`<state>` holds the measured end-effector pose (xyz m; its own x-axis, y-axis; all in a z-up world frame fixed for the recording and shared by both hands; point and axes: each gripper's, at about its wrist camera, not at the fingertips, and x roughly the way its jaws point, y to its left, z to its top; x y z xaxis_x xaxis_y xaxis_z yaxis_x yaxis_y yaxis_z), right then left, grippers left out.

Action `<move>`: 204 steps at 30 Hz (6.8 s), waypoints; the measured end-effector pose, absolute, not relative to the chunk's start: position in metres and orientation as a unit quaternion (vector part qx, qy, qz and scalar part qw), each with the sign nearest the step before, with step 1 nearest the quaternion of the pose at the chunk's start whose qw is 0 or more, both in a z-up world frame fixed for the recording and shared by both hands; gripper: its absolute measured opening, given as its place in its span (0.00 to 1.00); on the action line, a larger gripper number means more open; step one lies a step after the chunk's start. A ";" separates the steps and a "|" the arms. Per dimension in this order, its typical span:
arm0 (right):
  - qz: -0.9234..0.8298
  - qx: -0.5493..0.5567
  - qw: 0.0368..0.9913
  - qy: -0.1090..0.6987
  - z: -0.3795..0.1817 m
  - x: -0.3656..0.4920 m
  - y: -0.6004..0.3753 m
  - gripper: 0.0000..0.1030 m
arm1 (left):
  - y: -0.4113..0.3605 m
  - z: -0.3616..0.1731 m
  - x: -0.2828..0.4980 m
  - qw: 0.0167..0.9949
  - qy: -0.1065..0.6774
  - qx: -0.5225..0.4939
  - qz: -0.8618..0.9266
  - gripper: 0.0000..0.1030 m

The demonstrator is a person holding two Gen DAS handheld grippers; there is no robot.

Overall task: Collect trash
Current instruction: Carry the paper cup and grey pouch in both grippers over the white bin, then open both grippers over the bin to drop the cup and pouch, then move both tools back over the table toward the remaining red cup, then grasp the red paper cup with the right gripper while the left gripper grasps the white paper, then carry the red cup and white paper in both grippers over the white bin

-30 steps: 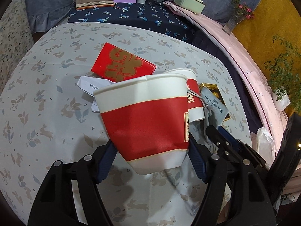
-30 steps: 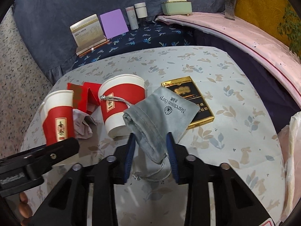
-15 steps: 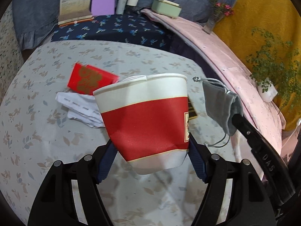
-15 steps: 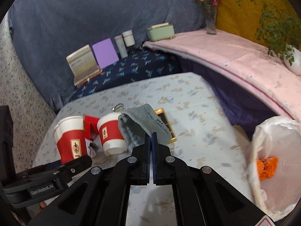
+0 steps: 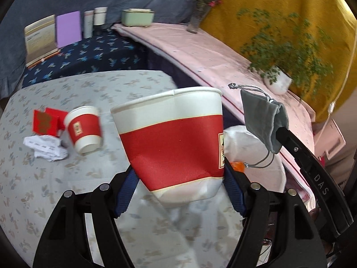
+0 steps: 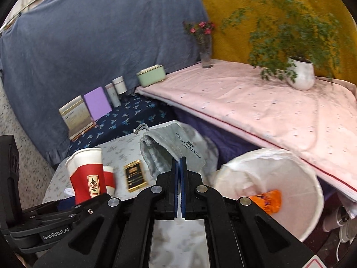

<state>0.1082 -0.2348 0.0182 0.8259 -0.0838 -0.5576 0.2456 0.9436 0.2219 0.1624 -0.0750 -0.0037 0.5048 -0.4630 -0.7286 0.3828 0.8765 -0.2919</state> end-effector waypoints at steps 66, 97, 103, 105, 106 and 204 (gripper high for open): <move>-0.105 0.140 0.941 0.289 0.014 0.085 -0.233 0.49 | -0.048 -0.017 0.165 0.892 0.412 -0.040 -0.183 0.86; 0.050 0.059 0.919 0.387 -0.054 0.213 -0.045 0.60 | 0.157 -0.081 0.231 0.887 0.442 -0.136 0.009 0.86; 0.057 0.061 0.908 0.411 -0.076 0.241 -0.033 0.60 | 0.163 -0.094 0.250 0.870 0.468 -0.156 0.012 0.86; 0.058 0.063 0.905 0.416 -0.082 0.249 -0.030 0.60 | 0.164 -0.098 0.256 0.865 0.474 -0.166 0.016 0.86; 0.059 0.063 0.904 0.419 -0.085 0.253 -0.028 0.60 | 0.164 -0.099 0.258 0.863 0.474 -0.170 0.018 0.86; -0.114 0.193 0.937 0.269 -0.008 0.066 -0.259 0.60 | -0.122 -0.012 0.148 0.857 0.442 -0.009 -0.266 0.14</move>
<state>0.0664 -0.2589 -0.0078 0.8291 -0.1102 -0.5481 0.3179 0.8994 0.3000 0.1477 -0.1219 -0.0117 0.4680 -0.4644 -0.7519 0.4477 0.8581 -0.2514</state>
